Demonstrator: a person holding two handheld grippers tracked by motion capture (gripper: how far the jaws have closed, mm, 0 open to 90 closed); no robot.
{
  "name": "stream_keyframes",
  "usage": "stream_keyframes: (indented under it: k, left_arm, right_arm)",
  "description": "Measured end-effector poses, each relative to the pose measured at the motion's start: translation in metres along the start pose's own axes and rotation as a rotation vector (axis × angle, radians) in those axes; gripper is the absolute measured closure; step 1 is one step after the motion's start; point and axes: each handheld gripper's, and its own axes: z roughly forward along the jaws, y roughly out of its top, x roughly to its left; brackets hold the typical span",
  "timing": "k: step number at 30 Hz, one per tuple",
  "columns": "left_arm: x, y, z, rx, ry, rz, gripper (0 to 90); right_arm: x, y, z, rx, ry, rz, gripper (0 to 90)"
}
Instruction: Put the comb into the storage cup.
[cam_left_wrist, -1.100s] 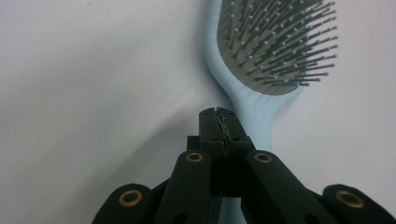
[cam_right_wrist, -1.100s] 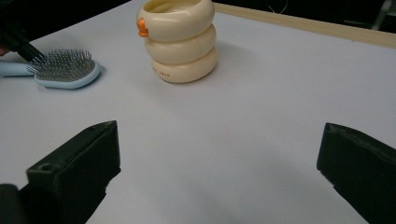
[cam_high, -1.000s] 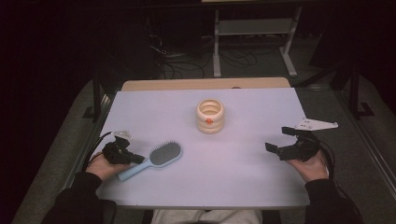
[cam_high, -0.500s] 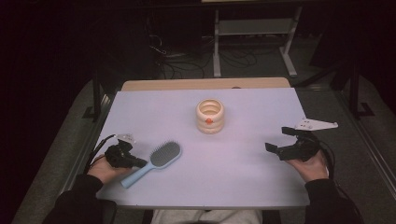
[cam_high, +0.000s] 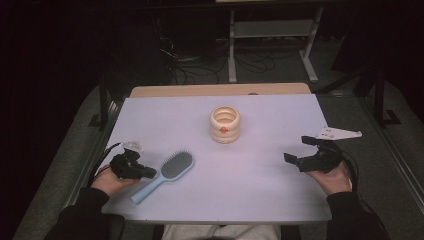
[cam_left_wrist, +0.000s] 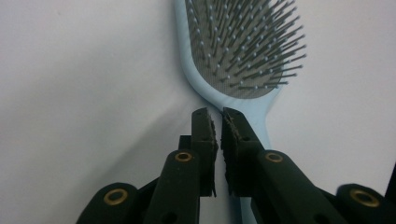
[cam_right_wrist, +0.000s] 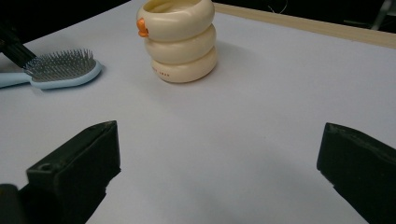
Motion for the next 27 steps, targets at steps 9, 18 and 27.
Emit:
stream_keyframes:
  k: [9, 18, 27]
  left_arm:
    - [-0.007, 0.011, -0.013, -0.031, -0.008, 0.024, 57.2]
    - [-0.011, 0.026, -0.021, -0.064, 0.026, 0.022, 29.2]
    - [-0.021, 0.046, -0.017, -0.049, 0.058, 0.042, 0.0]
  right_arm:
    - [0.001, 0.000, 0.001, 0.006, 0.002, -0.004, 0.0]
    - [0.000, 0.000, 0.001, 0.006, 0.003, -0.001, 0.0]
    - [0.001, -0.001, 0.001, 0.008, 0.005, 0.003, 0.0]
